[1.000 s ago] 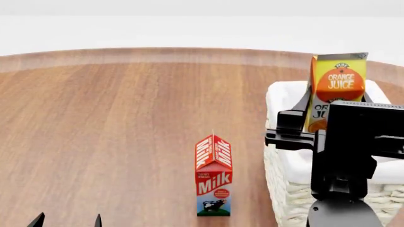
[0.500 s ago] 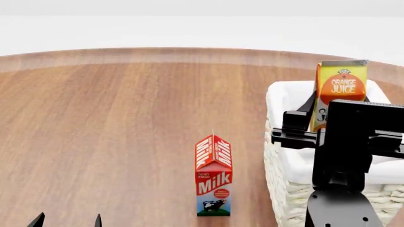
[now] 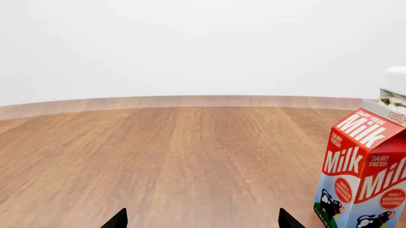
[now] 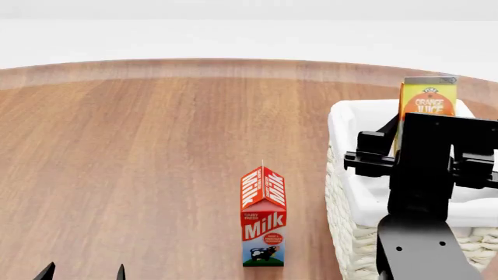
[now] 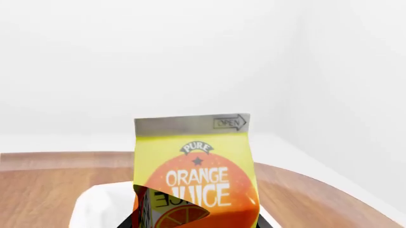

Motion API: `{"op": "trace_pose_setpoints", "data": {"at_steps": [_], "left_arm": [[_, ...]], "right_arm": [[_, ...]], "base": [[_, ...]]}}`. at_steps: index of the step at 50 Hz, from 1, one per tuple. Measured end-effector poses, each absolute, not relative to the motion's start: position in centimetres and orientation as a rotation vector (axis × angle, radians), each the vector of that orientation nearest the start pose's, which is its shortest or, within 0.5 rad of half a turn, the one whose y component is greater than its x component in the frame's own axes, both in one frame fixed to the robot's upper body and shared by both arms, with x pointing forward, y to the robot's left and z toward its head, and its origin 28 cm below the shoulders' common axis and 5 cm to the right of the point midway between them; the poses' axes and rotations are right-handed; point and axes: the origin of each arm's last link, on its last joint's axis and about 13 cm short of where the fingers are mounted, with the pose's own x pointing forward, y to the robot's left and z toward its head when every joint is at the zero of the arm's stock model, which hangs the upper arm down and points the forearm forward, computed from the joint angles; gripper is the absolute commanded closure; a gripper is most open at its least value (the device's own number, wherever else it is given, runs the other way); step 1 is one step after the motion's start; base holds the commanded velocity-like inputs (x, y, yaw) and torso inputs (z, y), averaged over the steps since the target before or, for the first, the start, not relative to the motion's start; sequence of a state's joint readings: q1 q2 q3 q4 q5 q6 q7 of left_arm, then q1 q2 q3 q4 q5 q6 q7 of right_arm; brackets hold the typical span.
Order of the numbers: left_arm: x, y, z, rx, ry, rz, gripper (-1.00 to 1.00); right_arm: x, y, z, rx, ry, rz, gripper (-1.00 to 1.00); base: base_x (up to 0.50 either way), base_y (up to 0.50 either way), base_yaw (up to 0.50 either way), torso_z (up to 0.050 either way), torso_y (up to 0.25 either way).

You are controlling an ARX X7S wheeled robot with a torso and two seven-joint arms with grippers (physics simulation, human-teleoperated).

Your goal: Pick up the orange juice, and put it in the basket.

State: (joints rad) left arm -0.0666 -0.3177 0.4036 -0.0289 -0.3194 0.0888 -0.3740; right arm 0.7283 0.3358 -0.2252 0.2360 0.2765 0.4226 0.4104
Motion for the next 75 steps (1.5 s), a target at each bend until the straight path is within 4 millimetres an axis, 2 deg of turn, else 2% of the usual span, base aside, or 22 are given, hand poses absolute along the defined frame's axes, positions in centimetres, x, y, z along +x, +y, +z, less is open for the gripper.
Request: {"op": "trace_pose_setpoints", "data": {"at_steps": [27, 47, 75], "left_arm": [[21.1, 20.5, 1.3, 0.000, 0.000, 0.000, -1.00], [21.1, 20.5, 1.3, 0.000, 0.000, 0.000, -1.00], [21.1, 20.5, 1.3, 0.000, 0.000, 0.000, -1.00]], "right_arm": [[36.1, -15.8, 13.5, -0.161, -0.002, -0.376, 1.00], [37.2, -15.8, 13.5, -0.157, 0.009, -0.397, 1.00], [38.9, -15.9, 12.3, -0.162, 0.023, -0.407, 1.00]], "base": [[0.00, 0.00, 0.00, 0.000, 0.001], [0.00, 0.00, 0.00, 0.000, 0.001], [0.00, 0.00, 0.00, 0.000, 0.001]]}}
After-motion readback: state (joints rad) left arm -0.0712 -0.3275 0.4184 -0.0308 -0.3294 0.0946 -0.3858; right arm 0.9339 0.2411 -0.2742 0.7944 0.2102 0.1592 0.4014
